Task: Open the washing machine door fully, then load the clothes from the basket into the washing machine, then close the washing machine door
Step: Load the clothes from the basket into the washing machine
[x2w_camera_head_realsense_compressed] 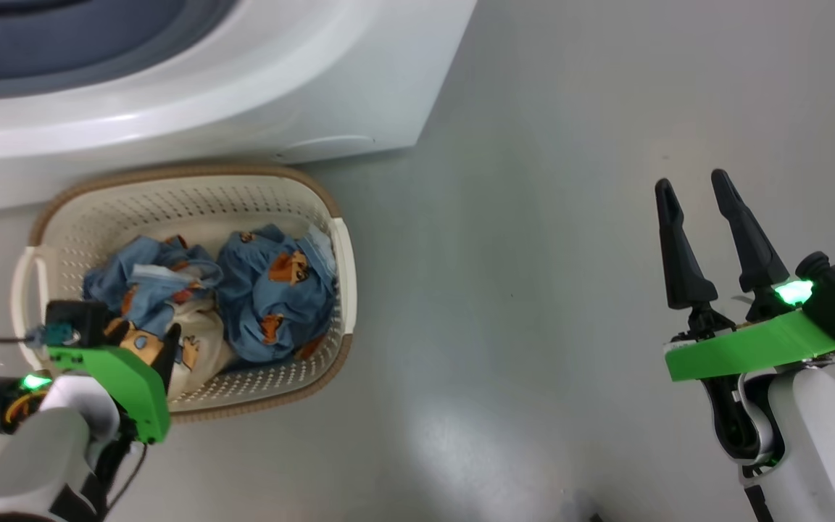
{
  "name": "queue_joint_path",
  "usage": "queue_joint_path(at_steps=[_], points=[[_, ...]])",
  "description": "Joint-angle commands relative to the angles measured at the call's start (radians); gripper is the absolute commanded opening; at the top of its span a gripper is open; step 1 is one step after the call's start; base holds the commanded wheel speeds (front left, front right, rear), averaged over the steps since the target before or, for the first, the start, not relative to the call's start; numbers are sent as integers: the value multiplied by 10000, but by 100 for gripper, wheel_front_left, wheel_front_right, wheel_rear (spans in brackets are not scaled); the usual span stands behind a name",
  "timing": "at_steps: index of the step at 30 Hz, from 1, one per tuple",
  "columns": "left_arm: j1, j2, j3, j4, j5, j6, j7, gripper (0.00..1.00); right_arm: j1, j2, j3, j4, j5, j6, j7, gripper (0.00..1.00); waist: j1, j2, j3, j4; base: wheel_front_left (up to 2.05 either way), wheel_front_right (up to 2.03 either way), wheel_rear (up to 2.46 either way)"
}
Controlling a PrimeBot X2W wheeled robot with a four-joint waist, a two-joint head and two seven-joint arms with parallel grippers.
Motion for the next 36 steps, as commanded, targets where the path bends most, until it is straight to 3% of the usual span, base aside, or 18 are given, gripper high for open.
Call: queue_joint_path(at_steps=[1,19,36], points=[[-155,469,145,36,-142,8,75,100,1,-6,236,-255,-79,56,-80,100,0,0,358,-207,0,0,0],[-1779,1305,-164,859,-782,128,1850,100,-625,107,564,-493,-159,56,-80,100,0,0,1683,-565,0,0,0],[-1998,1199,56,1018,-1409,119,3235,100,-795,176,736,-623,-193,56,-80,100,0,0,2107,-739,0,0,0]])
